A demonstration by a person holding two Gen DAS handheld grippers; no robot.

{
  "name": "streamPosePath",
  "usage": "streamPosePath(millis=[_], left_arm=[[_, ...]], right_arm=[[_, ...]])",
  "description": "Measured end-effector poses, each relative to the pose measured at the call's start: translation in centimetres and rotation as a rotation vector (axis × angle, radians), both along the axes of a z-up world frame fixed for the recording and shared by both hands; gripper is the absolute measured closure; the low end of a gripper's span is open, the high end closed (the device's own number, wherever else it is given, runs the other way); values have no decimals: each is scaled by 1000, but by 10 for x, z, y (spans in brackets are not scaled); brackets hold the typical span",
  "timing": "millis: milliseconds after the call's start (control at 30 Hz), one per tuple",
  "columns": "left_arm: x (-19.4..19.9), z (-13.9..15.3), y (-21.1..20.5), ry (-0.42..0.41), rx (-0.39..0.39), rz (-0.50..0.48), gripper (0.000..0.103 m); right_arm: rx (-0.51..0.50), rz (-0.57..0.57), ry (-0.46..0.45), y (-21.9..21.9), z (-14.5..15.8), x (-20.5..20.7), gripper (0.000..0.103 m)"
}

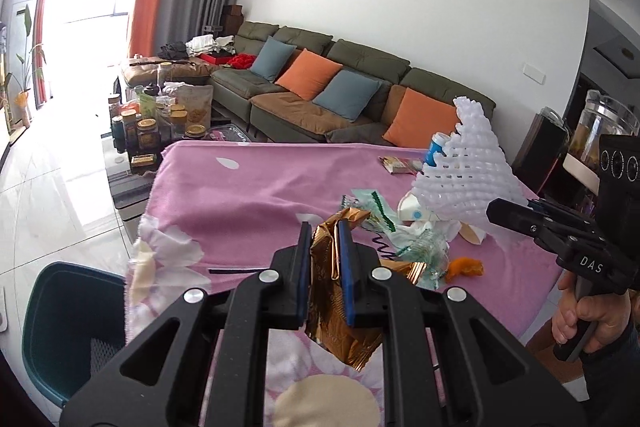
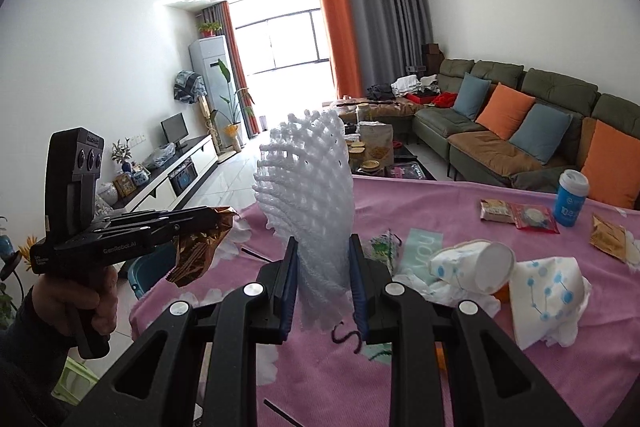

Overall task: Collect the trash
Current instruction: 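Carry both items to the teal bin and open both tools to drop them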

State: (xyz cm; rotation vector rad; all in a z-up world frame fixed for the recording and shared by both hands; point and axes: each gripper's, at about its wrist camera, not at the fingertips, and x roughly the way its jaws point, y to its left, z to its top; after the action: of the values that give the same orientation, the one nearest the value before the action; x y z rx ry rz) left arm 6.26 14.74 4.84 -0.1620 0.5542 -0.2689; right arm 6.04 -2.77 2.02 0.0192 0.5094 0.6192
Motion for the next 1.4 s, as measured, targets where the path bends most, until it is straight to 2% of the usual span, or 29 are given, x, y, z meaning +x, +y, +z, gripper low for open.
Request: streamPosePath(millis=[200, 367, 633, 800, 1067, 1133, 1200, 1300, 1400], left_arm=[[-19, 6, 58, -9, 7, 143, 90], [-38, 0, 112, 17, 25, 282, 89], [-52, -41, 193, 113, 7, 466, 89], [-52, -73, 221, 182, 3, 520, 88], [-39, -124, 246, 264, 9, 572, 76], [-35, -132, 248, 273, 7, 585, 68], [-37, -134, 250, 277, 3, 603, 69], [-35, -136, 254, 274, 0, 615, 59], [-40, -131, 248, 263, 4, 628, 49]], right_arm=[[7, 120, 35, 56, 5, 33, 81], [-30, 251, 75, 123, 2, 59, 81], [-163, 460, 198, 248, -20, 81, 81], [-284, 541, 258, 315, -42, 84, 81], [-461, 575, 325, 371, -83, 82, 75], [-485, 593, 355, 376, -92, 81, 68], [-496, 589, 352, 377, -96, 79, 68], [-494, 589, 358, 374, -98, 78, 66], [-474, 570, 359, 373, -97, 82, 51]])
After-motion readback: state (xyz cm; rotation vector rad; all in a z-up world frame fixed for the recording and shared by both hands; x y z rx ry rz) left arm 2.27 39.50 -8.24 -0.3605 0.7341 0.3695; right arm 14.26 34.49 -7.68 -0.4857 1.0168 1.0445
